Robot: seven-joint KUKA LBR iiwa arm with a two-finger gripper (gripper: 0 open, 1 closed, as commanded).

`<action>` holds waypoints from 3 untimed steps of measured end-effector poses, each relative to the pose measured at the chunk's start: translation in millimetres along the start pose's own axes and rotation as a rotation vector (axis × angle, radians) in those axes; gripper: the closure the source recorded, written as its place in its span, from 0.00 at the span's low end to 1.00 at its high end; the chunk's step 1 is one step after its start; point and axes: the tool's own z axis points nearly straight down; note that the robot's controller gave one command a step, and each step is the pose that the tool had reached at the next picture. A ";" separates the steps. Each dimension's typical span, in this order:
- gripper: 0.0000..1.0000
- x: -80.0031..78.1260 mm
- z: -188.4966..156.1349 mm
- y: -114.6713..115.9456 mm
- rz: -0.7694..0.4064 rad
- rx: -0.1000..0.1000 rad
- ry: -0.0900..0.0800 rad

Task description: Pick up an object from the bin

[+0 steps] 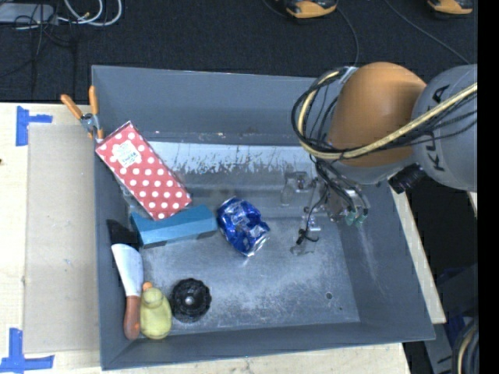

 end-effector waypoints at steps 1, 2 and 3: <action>0.00 -1.2 -4.8 0.0 0.000 0.000 -0.008; 0.00 5.2 46.4 30.2 -0.034 0.001 -0.008; 0.00 -15.2 111.8 47.5 -0.046 -0.001 -0.009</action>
Offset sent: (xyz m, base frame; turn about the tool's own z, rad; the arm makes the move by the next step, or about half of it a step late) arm -0.0147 0.0597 -0.0976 -0.0675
